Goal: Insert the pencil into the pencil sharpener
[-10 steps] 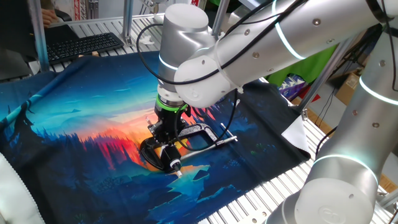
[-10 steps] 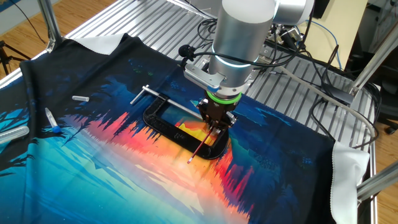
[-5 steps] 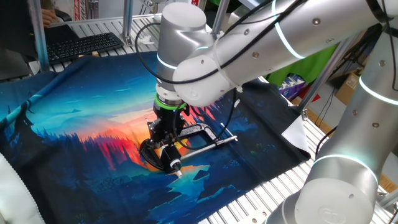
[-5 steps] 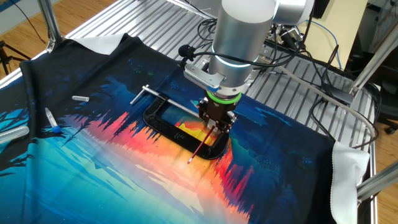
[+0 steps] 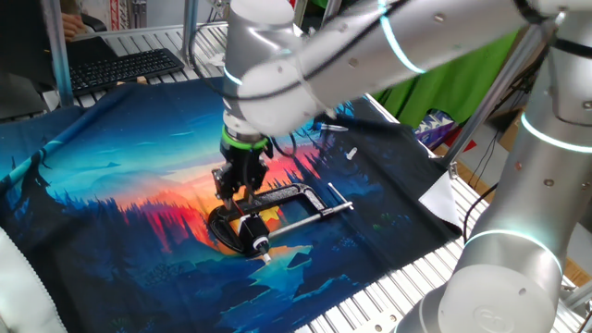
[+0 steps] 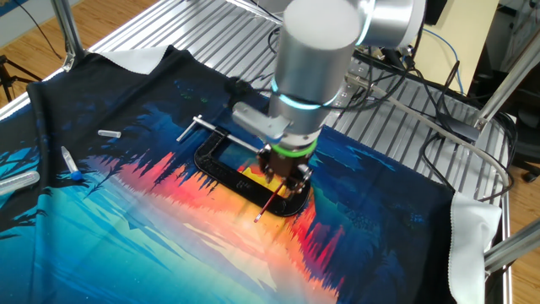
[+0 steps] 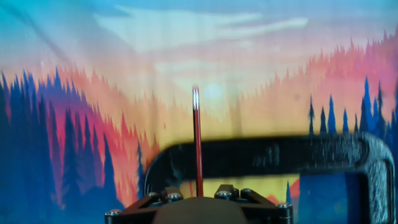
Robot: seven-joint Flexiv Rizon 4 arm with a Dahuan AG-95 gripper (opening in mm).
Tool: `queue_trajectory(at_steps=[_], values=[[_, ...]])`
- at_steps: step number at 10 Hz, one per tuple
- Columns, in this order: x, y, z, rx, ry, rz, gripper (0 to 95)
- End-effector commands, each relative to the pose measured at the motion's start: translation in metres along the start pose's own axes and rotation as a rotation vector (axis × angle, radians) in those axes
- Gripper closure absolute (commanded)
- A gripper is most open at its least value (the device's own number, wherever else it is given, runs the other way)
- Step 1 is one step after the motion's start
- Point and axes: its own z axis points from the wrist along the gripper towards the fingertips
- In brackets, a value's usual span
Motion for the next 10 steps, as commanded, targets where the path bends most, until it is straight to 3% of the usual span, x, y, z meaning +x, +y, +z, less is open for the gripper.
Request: queue_trajectory(at_steps=[1,3,5,6,10], values=[[-0.005,-0.005,-0.013,0.001,0.008,0.007,76.0],[-0.015,-0.012,-0.024,-0.003,0.007,-0.012,76.0],[-0.027,-0.027,-0.025,-0.017,0.003,-0.032,76.0],[-0.035,-0.041,-0.024,-0.020,0.004,-0.052,95.0],[-0.043,-0.077,-0.028,-0.034,0.012,-0.083,95.0]])
